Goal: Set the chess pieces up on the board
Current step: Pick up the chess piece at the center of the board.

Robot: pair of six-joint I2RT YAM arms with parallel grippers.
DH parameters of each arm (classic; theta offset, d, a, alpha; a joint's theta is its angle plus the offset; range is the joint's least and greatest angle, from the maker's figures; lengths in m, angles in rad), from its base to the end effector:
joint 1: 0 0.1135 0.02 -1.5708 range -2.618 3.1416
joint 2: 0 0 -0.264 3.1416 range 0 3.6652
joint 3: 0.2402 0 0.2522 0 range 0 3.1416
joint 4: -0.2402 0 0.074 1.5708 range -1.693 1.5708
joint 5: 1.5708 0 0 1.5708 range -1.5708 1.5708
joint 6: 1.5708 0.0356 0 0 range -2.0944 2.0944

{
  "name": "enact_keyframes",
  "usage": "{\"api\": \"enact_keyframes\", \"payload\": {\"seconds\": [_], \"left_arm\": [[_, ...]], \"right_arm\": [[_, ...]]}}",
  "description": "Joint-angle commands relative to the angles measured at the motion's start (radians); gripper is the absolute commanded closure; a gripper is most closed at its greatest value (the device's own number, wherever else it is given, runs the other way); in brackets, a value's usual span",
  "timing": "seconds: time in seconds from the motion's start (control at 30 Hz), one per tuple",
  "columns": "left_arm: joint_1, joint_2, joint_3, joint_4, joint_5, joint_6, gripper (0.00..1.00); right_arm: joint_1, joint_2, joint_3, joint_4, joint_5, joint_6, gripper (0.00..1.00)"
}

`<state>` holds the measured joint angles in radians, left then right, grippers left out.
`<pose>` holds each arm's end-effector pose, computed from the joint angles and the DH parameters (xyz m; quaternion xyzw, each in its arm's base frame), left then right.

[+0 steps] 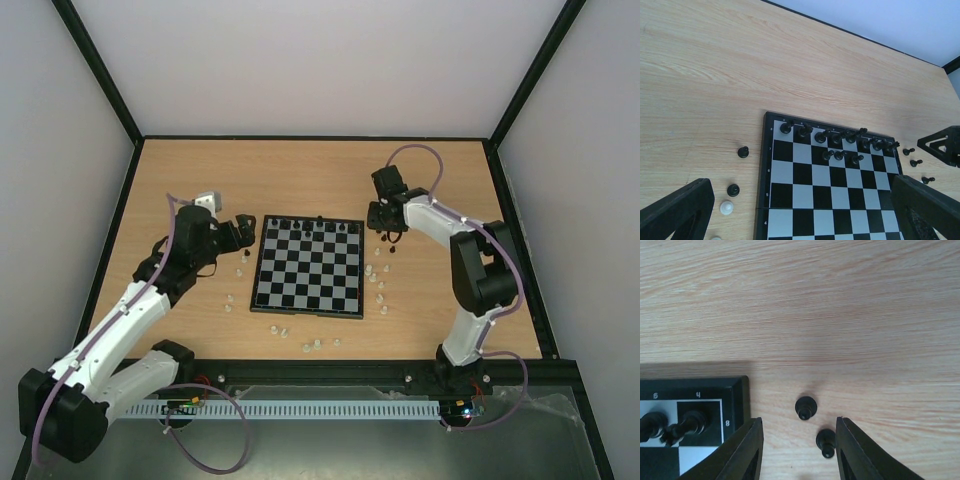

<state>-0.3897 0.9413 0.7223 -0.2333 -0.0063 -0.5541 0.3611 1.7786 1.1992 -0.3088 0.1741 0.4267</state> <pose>0.1992 -0.0816 0.2843 -0.0713 0.8447 -0.2388 0.4738 0.3587 0.1289 0.2033 0.0599 0.9373 0.0523 0.3394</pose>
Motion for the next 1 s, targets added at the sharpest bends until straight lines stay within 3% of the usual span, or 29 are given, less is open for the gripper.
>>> {"api": "enact_keyframes", "payload": {"seconds": [0.0,0.4,0.97], "left_arm": [[-0.006,-0.015,-0.018,0.019,-0.023,-0.004,0.0],[-0.007,-0.013,-0.031,0.02,-0.044,-0.008,0.0],[-0.006,-0.008,-0.038,0.022,-0.05,-0.013,0.01]], "right_arm": [[0.003,0.065,0.049,-0.047,-0.008,-0.025,0.62],[0.004,0.132,0.088,-0.061,-0.003,-0.037,0.78],[0.003,0.179,0.099,-0.07,0.036,-0.035,0.84]]}}
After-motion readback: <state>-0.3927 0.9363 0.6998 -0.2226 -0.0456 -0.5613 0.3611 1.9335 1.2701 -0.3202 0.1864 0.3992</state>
